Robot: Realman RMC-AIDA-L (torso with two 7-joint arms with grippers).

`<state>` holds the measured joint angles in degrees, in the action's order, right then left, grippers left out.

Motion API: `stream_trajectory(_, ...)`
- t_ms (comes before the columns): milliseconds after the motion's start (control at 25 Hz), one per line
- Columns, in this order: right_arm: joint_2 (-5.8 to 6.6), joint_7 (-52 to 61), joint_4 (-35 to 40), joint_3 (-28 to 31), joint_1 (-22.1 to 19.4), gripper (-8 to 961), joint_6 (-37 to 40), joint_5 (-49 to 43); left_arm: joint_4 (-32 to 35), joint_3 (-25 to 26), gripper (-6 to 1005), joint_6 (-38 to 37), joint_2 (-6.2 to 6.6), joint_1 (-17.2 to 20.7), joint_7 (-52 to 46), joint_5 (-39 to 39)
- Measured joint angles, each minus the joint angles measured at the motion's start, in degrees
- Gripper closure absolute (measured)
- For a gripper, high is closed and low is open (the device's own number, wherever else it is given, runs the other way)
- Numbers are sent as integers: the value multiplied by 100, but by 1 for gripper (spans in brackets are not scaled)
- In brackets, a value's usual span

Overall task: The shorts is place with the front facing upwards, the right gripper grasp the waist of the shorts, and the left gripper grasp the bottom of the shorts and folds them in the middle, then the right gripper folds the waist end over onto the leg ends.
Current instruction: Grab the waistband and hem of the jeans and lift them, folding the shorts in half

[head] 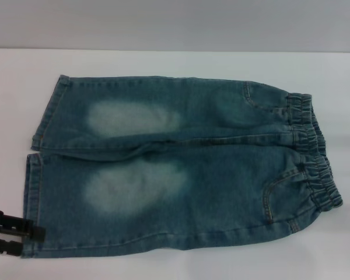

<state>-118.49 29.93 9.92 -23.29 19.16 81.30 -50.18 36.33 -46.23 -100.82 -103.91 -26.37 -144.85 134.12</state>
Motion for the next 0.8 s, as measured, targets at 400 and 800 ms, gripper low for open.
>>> stream_trajectory(400, 3, 11, 19, -4, 42, 221, -8, -5, -4, 18, 161, 35, -62, -6, 3, 224)
stream_trajectory(800, 8, 12, 19, -9, 92, 221, -28, -22, -3, 53, 161, 77, -78, -70, 15, 279)
